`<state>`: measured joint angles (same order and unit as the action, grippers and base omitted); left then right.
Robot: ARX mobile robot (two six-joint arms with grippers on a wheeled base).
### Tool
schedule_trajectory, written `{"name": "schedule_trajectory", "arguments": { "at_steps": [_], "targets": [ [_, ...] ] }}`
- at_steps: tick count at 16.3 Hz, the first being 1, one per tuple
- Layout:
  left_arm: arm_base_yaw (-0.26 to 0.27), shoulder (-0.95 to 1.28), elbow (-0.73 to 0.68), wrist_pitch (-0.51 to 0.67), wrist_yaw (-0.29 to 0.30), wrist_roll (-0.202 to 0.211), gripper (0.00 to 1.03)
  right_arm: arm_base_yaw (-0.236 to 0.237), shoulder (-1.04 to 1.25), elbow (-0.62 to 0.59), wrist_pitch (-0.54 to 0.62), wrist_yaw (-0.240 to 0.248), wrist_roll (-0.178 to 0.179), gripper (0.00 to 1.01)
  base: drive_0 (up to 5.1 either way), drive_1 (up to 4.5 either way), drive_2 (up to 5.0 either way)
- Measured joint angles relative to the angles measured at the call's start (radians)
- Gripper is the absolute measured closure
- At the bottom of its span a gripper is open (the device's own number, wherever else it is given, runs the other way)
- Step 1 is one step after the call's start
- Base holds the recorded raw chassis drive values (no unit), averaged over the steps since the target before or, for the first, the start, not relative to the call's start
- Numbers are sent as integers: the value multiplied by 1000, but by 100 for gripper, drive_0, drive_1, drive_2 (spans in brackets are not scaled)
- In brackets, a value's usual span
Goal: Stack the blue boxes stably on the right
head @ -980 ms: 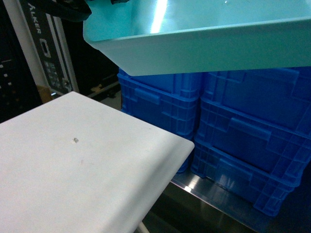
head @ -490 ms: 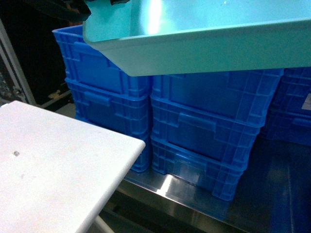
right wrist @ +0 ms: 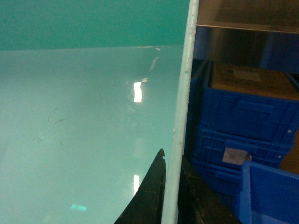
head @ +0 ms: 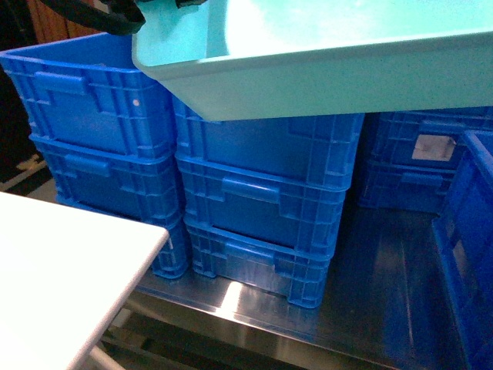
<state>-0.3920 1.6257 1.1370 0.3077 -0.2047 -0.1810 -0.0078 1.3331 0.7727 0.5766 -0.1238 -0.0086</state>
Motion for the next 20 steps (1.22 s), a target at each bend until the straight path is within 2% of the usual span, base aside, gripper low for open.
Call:
{"name": "schedule_trajectory", "arguments": {
  "at_steps": [20],
  "targets": [
    [3, 0, 0, 3, 1, 5, 95, 1, 0, 0, 1, -1, 5, 94, -165, -165, -165]
  ]
}}
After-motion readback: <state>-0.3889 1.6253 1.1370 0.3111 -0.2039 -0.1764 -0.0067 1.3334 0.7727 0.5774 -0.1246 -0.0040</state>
